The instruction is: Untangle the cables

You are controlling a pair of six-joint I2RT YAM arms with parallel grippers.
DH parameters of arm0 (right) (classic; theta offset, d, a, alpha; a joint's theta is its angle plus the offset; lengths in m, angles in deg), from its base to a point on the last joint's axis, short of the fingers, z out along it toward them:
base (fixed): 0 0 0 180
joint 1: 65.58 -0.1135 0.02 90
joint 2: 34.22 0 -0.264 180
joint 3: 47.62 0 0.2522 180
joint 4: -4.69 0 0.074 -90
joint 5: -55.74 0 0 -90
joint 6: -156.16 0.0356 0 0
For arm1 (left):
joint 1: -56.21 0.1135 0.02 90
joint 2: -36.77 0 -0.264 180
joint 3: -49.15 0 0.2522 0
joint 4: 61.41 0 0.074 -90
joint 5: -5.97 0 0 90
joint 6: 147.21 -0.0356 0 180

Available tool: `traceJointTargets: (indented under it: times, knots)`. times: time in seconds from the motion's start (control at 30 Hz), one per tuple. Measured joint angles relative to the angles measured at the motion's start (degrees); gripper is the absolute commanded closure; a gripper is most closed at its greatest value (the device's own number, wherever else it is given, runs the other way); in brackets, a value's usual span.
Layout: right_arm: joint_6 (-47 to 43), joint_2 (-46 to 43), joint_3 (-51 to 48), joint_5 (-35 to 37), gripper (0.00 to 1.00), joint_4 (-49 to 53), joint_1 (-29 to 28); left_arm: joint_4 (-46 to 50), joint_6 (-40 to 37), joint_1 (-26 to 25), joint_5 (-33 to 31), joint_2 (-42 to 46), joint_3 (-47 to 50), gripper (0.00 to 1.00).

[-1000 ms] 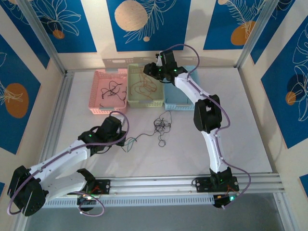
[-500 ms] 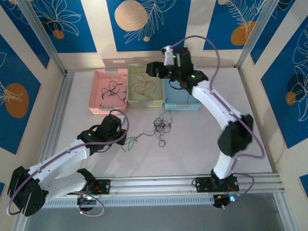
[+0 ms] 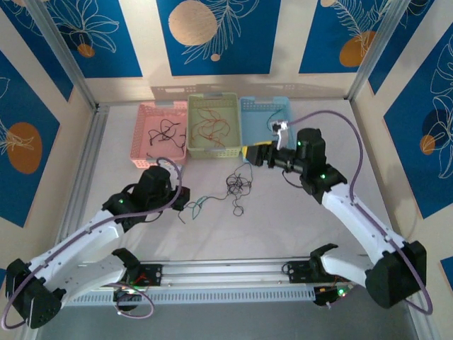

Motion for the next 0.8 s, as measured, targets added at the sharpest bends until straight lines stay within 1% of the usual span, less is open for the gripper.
traceJointTargets:
  times: [0.13, 0.23, 0.33, 0.47, 0.6, 0.8]
  knots:
    - [-0.07, -6.84, -4.81, -3.80, 0.38, -0.20, -1.57, -2.62, 1.31, 0.00, 4.52, 2.12, -0.09, 1.00]
    - [0.00, -9.38, -7.15, -5.68, 0.39, -0.44, -3.87, -4.61, 2.43, -0.02, 7.43, 2.95, -0.09, 1.00]
    - [0.50, -9.60, -8.79, -6.49, 0.38, -0.22, -7.04, -6.58, 3.87, -0.02, 9.18, 3.43, -0.09, 1.00]
    - [0.61, -9.66, -9.33, -6.01, 0.35, 0.11, -12.68, -7.17, 5.35, -0.02, 9.09, 3.26, -0.24, 1.00]
    - [0.68, -9.42, -9.25, -4.79, 0.36, 0.07, -17.66, -7.06, 5.95, -0.02, 8.52, 0.98, -1.25, 1.00]
    - [1.29, -4.48, -5.99, -1.92, 0.38, 0.02, -22.34, -6.62, 6.38, -0.02, 8.22, -0.48, -1.66, 1.00]
